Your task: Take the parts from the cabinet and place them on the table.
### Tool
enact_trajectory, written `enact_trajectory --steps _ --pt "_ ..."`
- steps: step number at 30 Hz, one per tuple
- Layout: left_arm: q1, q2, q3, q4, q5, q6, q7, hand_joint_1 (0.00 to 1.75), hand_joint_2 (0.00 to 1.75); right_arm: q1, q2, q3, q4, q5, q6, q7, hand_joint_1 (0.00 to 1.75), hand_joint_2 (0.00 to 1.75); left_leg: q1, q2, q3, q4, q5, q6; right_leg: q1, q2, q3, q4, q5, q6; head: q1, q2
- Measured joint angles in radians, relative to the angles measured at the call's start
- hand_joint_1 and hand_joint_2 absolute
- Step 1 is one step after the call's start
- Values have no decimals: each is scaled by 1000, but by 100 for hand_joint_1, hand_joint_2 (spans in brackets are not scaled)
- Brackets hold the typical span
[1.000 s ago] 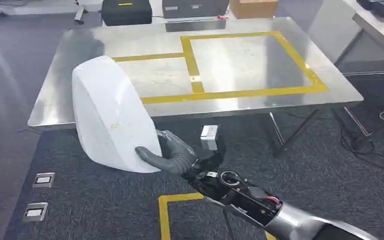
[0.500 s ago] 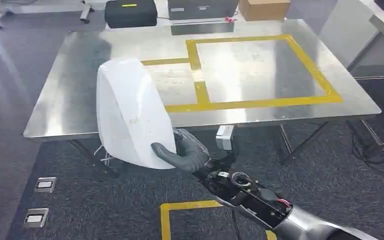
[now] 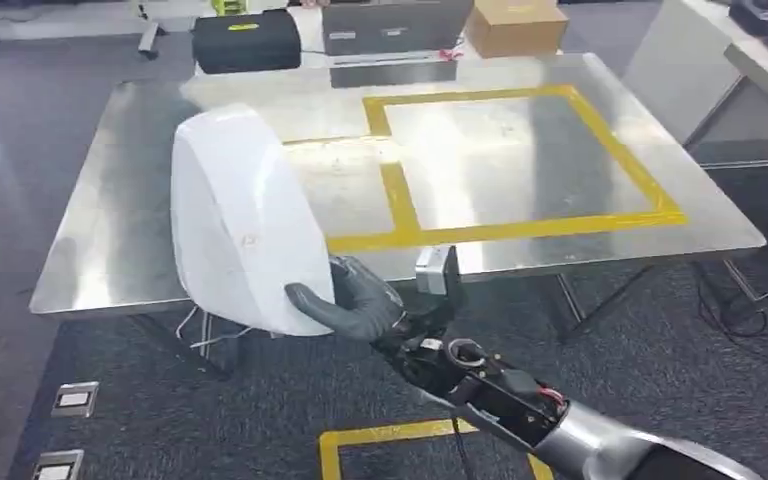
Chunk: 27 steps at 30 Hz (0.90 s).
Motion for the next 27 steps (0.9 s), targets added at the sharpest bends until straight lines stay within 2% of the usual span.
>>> enact_trajectory --steps 1,3,4,5,6,7,8,9,10,11,12,13,14,15,16,18,19,20,21,22,24,25,26,27 --pt "-1 1 0 0 0 0 0 0 175 -4 0 0 0 0 1 -1 175 175 0 0 11 0 -8 3 1 -1 -20 53 -23 4 5 0" --pt "-3 3 0 0 1 1 0 0 175 -4 0 0 2 -4 1 -1 175 175 0 0 28 1 -23 6 -2 -2 -122 229 -86 11 12 0" --pt "-2 3 0 0 2 1 0 0 175 -3 0 1 5 -7 1 -1 175 175 0 0 36 1 -32 6 -2 -2 -165 288 -113 14 15 0" --pt "0 3 0 0 2 2 0 0 175 -2 0 2 8 -8 1 -1 175 175 0 -1 48 1 -41 5 -2 -3 -194 312 -124 15 21 0" --pt "3 3 0 0 2 2 0 0 175 -2 0 3 10 -8 1 0 175 175 0 -1 63 1 -53 4 -2 -3 -203 290 -107 15 25 0" --pt "6 2 0 0 2 2 0 0 175 -2 0 3 12 -8 1 0 175 175 0 -2 81 1 -65 2 -2 -4 -195 235 -68 13 29 0" --pt "7 0 0 0 3 3 0 0 175 -3 0 5 13 -9 1 0 175 175 0 -3 101 1 -78 0 -2 -3 -177 156 -4 9 35 0" --pt "7 0 0 0 4 3 0 0 175 -3 0 6 13 -9 0 0 175 175 0 -3 118 0 -92 -4 -1 -3 -163 71 85 4 40 0" --pt "8 -1 0 0 5 3 0 0 175 -2 -1 7 17 -10 0 0 175 175 -3 -3 128 5 -102 -8 2 -3 -176 26 137 -2 41 0" --pt "5 0 0 0 5 3 0 0 175 -3 -1 10 18 -10 0 3 175 175 -4 -9 118 3 -107 -15 7 -7 -164 10 106 -8 40 0" --pt "4 0 0 0 5 3 -2 0 175 -1 -1 10 17 -10 -2 1 175 175 -2 -8 115 5 -110 -21 6 -2 -155 15 123 -17 36 0" --pt "4 0 0 0 5 4 -2 0 175 -3 -1 11 17 -10 -2 2 175 175 -4 -6 119 6 -111 -26 10 -3 -158 9 114 -24 35 0" --pt "5 1 0 0 4 4 -3 0 175 -4 0 11 17 -10 -3 2 175 175 -3 -5 125 0 -111 -29 9 2 -148 4 117 -30 37 0" --pt "5 2 0 0 4 4 -3 0 175 -3 1 11 16 -10 -3 1 175 175 -1 -3 114 28 -111 -32 0 1 -129 -8 117 -31 40 0" --pt "3 0 0 0 3 4 -3 0 175 -5 1 11 16 -10 -3 0 175 175 -2 -3 78 95 -113 -38 -1 -1 -116 -16 113 -38 34 0" --pt "1 -2 0 0 3 4 -3 0 175 -5 2 12 16 -9 -3 0 175 175 2 -2 -27 248 -157 -47 -1 -4 -104 -22 102 -42 19 0" --pt "2 -2 0 0 2 4 -3 0 175 -4 2 13 17 -8 -3 1 175 175 3 -2 -75 306 -188 -49 -1 -4 -97 -22 94 -43 18 0" --pt "4 -3 0 0 1 4 -3 0 175 -3 2 13 17 -8 -3 1 175 175 5 -2 -111 335 -201 -52 -1 -3 -87 -22 87 -43 15 0" --pt "6 -3 0 0 1 4 -3 0 175 -3 2 14 17 -8 -3 1 175 175 5 -2 -122 319 -182 -53 -1 -1 -76 -22 78 -42 12 0" --pt "7 -2 0 0 0 4 -3 0 175 -3 2 14 17 -8 -5 1 175 175 5 -2 -112 257 -129 -51 -1 1 -61 -22 68 -40 7 0" --pt "5 1 0 0 0 4 -3 0 175 -3 2 14 17 -8 -5 2 175 175 5 -2 -58 84 0 -43 -1 2 -34 -22 48 -35 1 0" --pt "6 1 0 0 0 4 -3 0 175 -3 2 15 16 -8 -6 3 175 175 4 0 -46 20 35 -38 0 1 -43 -22 39 -31 -2 0" --pt "4 1 0 0 0 3 -3 0 175 -3 2 15 16 -8 -8 5 175 175 -3 1 -48 24 -19 -37 4 4 -28 -18 35 -26 -7 0" --pt "4 1 0 0 0 2 -3 0 175 -3 2 16 16 -8 -9 6 175 175 -3 0 -44 25 17 -30 5 4 -33 -17 30 -19 -6 0"
